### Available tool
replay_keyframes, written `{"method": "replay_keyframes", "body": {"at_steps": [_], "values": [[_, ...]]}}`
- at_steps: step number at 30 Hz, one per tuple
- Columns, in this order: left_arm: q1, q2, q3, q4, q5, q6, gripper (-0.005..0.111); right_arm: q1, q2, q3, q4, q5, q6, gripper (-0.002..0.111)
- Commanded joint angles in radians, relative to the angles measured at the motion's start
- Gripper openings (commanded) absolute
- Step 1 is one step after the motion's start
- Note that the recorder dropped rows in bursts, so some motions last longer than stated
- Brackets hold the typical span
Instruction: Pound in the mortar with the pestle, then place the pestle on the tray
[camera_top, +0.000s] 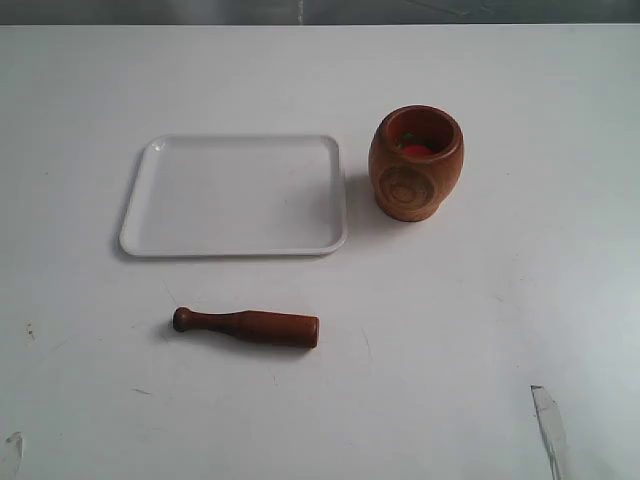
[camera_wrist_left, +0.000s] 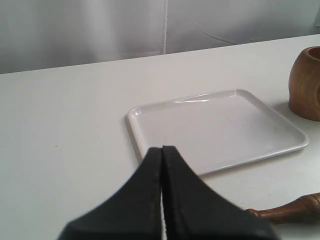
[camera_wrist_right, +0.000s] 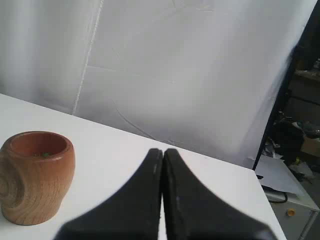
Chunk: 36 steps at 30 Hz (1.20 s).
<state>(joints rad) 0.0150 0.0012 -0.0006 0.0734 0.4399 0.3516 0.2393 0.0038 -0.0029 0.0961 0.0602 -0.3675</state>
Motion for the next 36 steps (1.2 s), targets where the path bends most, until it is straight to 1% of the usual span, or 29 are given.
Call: {"method": "replay_keyframes", "body": {"at_steps": [1,24,27,29,33,36], "values": [[-0.008,-0.001,0.001,-0.007,-0.003,-0.008,0.000,-0.005,-0.004,0.003,0.000,-0.004,0.005,0.000],[-0.008,-0.001,0.001,-0.007,-0.003,-0.008,0.000,-0.004,-0.004,0.003,0.000,-0.005,0.005,0.000],[-0.008,-0.001,0.001,-0.007,-0.003,-0.008,0.000,-0.004,-0.004,0.003,0.003,-0.010,0.047,0.000],[-0.008,-0.001,0.001,-0.007,-0.003,-0.008,0.000,-0.004,-0.004,0.003,0.028,-0.010,0.120,0.000],[-0.008,-0.001,0.001,-0.007,-0.003,-0.008,0.000,-0.004,-0.004,0.003,0.107,-0.060,0.190,0.000],[-0.008,-0.001,0.001,-0.007,-0.003,-0.008,0.000,-0.004,-0.004,0.003,0.227,-0.100,0.204,0.000]]}}
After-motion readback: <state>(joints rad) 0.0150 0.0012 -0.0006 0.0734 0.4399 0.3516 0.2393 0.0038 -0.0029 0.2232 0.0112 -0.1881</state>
